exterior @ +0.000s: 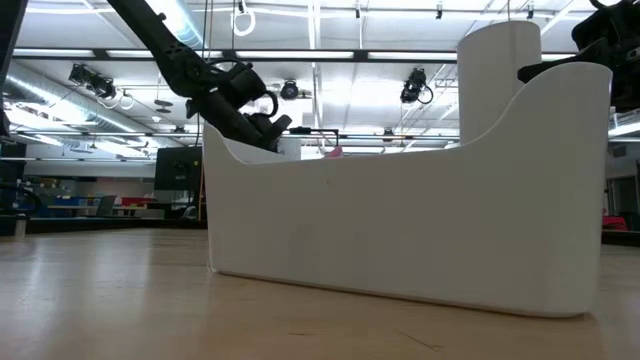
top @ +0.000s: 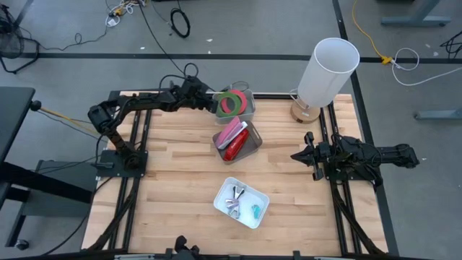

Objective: Pick and place Stapler, Stapler remover, tape
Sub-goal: Put the green tape into the gray bin, then return to Home Position

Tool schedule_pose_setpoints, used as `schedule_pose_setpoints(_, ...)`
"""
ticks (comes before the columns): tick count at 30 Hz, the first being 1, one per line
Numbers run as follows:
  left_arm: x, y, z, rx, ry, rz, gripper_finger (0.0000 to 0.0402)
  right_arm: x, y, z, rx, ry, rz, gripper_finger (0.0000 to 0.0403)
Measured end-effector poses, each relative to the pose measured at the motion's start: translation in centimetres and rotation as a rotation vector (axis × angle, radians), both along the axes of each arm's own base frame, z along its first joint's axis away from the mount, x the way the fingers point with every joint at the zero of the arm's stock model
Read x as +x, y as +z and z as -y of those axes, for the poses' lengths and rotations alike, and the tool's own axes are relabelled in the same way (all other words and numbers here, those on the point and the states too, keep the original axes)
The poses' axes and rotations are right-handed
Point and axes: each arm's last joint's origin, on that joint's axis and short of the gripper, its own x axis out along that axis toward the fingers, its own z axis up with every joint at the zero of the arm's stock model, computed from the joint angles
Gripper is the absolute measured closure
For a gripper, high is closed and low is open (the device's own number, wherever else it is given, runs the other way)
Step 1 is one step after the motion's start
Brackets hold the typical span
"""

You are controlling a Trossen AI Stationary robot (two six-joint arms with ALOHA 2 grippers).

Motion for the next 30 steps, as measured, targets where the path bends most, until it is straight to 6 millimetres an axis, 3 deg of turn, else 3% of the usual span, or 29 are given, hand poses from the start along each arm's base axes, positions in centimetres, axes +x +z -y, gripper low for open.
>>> schedule_pose_setpoints(15,-0.2,0.0,0.2,0.0,0.031,-0.033,0.0349,0.0,0.0,0.0,0.0,0.0,0.0,0.0401)
schedule_pose_setpoints(30,1.7,4.4,-0.9,0.204,0.016,-0.021,0.0349,0.0,0.0,0.0,0.0,0.0,0.0,0.0401)
